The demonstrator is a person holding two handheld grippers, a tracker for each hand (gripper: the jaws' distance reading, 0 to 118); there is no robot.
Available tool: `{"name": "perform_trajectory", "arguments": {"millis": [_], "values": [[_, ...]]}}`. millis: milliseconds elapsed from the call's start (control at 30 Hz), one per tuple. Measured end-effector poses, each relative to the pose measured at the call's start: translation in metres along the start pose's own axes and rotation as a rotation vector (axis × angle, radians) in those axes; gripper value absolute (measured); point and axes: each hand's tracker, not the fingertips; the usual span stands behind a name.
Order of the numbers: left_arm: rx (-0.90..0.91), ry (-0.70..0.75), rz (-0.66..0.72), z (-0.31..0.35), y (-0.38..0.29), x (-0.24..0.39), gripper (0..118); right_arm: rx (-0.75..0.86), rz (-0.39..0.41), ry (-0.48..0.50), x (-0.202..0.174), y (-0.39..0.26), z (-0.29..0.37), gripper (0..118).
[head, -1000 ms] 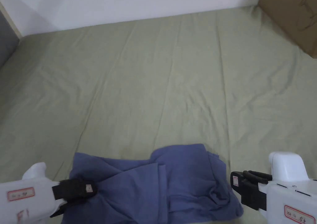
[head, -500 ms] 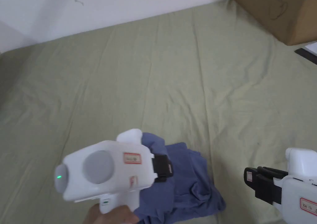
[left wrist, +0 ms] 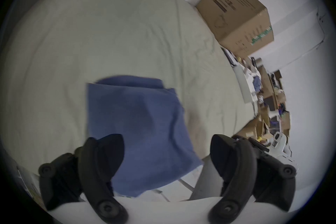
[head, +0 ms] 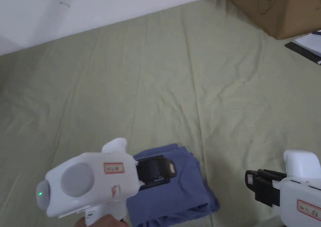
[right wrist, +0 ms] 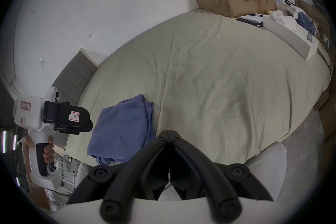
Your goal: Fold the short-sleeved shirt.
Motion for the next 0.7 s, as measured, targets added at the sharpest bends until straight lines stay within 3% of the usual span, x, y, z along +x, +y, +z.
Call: {"name": "perform_trajectory", "arguments": {"millis": [100, 133, 233, 400, 600, 700], "values": [[0.020, 0.011, 0.021, 0.003, 0.000, -0.019, 24, -0.009, -0.007, 0.019, -0.002, -0.001, -0.004, 0], [0.008, 0.028, 0.025, 0.000, 0.000, -0.023, 12, -0.013, -0.001, 0.023, -0.004, -0.001, -0.005, 0], [-0.007, 0.020, 0.025, -0.013, -0.004, -0.024, 5, -0.018, 0.027, 0.024, -0.008, -0.001, -0.006, 0], [-0.069, -0.104, -0.031, -0.041, -0.009, 0.004, 5, -0.020, 0.036, 0.017, -0.009, 0.000, -0.004, 0], [-0.200, -0.021, -0.102, -0.105, -0.028, 0.027, 3, -0.025, 0.032, -0.010, -0.003, -0.002, 0.002, 0], [-0.194, -0.058, -0.122, -0.105, -0.033, 0.040, 3, -0.024, 0.031, -0.016, -0.002, -0.003, 0.007, 0]]}}
